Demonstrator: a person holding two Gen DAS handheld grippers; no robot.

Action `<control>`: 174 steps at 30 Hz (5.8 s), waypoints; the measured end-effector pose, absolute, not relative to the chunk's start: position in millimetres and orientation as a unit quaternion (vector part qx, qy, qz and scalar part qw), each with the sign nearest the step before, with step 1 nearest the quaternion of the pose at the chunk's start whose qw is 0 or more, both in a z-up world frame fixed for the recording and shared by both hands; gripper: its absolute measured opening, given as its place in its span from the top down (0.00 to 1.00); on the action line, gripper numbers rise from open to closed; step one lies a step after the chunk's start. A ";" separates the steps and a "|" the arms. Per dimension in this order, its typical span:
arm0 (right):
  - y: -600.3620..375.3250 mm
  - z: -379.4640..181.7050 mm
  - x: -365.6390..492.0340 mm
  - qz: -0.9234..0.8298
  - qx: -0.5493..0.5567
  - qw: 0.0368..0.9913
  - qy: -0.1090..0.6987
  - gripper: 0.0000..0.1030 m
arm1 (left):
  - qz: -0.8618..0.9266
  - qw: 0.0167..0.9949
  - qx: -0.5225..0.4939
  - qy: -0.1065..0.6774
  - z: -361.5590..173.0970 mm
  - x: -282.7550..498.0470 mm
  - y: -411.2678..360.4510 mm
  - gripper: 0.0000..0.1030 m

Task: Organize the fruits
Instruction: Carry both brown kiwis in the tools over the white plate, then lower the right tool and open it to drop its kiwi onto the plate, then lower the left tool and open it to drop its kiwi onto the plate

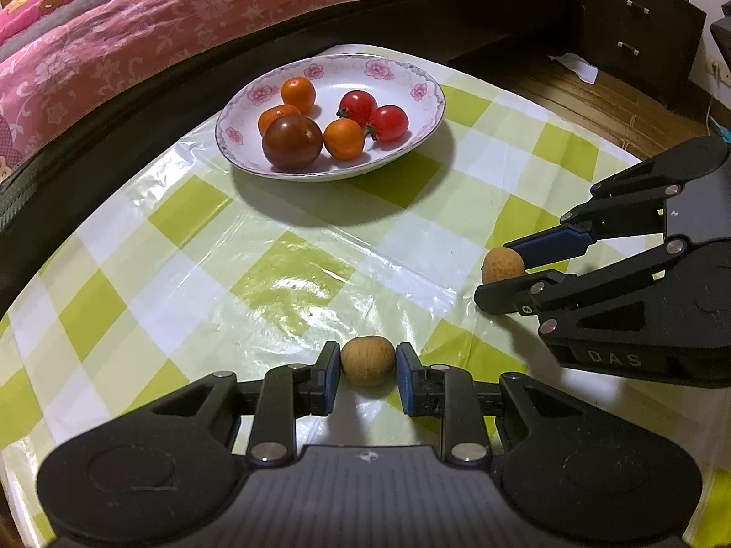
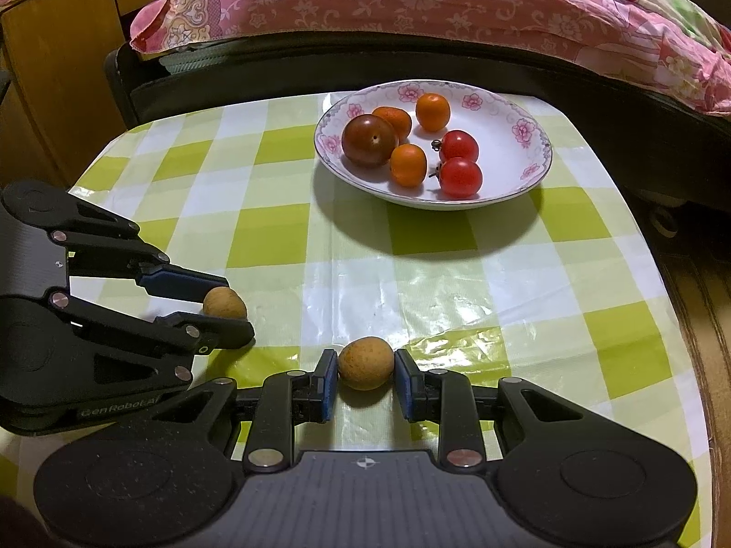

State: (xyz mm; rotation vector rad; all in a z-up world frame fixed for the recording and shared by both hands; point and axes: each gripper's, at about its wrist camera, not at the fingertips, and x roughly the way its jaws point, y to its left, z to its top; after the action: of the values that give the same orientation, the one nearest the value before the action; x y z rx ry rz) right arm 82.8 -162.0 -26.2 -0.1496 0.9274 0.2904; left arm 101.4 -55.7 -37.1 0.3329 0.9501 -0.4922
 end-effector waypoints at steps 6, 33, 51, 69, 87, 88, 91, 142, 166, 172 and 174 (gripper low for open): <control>-161.0 -25.9 82.0 0.137 -0.074 0.882 0.444 0.77 | -0.233 0.845 0.159 0.454 -36.2 101.5 -56.6 0.67; -150.9 -1.7 88.6 0.138 -0.087 0.900 0.404 0.78 | -0.217 0.875 0.129 0.413 -7.4 119.7 -55.4 0.67; -155.1 15.9 106.4 0.121 -0.087 0.915 0.374 0.77 | -0.203 0.895 0.116 0.381 11.7 141.9 -59.2 0.68; -161.7 18.1 118.0 0.110 -0.076 0.919 0.370 0.77 | -0.203 0.903 0.106 0.364 16.0 151.0 -57.7 0.68; -179.2 19.4 183.3 0.074 -0.071 0.930 0.354 0.77 | -0.193 0.907 0.098 0.362 3.4 211.3 -80.8 0.68; -180.3 18.7 187.1 0.073 -0.070 0.929 0.355 0.77 | -0.193 0.906 0.098 0.363 2.1 213.8 -80.9 0.68; -181.9 15.5 194.8 0.073 -0.070 0.929 0.355 0.77 | -0.191 0.906 0.099 0.365 -0.8 219.4 -80.8 0.68; -193.2 1.9 222.2 0.068 -0.054 0.935 0.344 0.74 | -0.182 0.910 0.096 0.359 -9.3 242.1 -85.7 0.67; -199.4 2.6 217.8 0.058 -0.042 0.939 0.338 0.70 | -0.178 0.916 0.097 0.346 -1.5 234.3 -85.5 0.62; -200.0 4.2 214.3 0.056 -0.043 0.939 0.337 0.70 | -0.176 0.917 0.098 0.343 1.3 229.2 -85.5 0.62; -200.9 4.3 212.6 0.056 -0.043 0.939 0.337 0.70 | -0.175 0.918 0.098 0.344 1.6 227.9 -85.5 0.62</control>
State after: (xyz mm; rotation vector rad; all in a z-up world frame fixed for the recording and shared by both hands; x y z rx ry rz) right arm 212.6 -200.9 4.3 -0.0882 0.6885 0.1137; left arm 227.9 -85.5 1.6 0.2012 0.7067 -0.3596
